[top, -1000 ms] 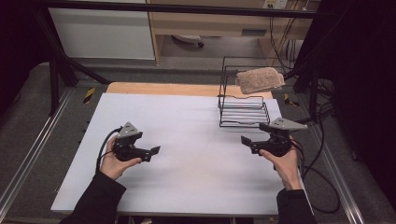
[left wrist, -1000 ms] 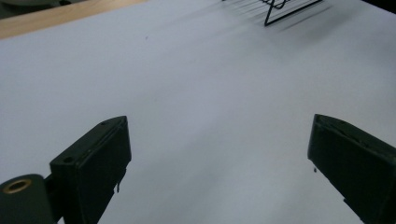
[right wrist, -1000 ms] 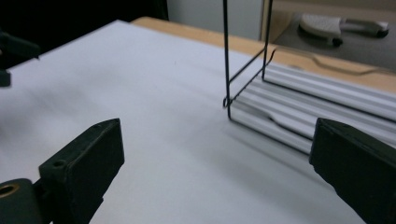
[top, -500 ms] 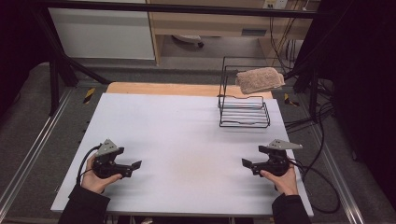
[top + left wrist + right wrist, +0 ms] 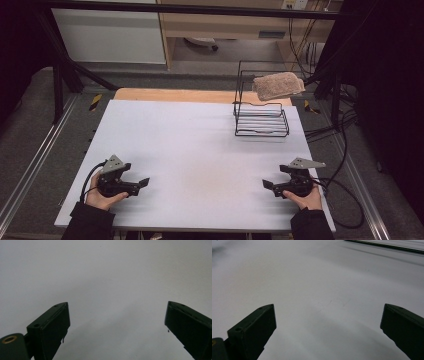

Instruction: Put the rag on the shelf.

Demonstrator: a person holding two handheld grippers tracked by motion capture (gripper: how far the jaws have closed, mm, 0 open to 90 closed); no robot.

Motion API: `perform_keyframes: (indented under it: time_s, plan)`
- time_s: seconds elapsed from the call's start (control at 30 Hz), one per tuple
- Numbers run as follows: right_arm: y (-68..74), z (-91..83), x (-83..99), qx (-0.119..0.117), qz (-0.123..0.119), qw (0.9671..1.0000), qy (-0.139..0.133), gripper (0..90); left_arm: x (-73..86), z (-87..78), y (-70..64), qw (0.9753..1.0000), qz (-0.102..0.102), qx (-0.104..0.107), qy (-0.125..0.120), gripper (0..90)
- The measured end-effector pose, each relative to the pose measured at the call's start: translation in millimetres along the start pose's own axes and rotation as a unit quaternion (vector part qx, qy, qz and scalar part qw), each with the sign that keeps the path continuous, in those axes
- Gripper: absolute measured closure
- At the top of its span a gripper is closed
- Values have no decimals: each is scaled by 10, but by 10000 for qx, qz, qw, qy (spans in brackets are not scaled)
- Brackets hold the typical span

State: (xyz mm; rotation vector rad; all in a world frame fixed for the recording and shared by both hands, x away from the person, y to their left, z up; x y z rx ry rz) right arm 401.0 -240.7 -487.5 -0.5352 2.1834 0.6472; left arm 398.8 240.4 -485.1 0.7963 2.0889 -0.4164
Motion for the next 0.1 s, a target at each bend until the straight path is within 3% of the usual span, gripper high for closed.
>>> perform_keyframes:
  time_s: [0.1]
  plan:
    - [9,11,14,2,6,10000,65,7,7,4,-2,10000,-9,3,10,61]
Point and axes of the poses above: each handheld gripper's, and its own axes: z roughly forward along the jaws, x roughly out of its underside, y roughly to its left, the point moved 7 cm from there along z, roughly forward along the jaws, and after that the axes turned 6 degrees about z, right-handed, at the moved point
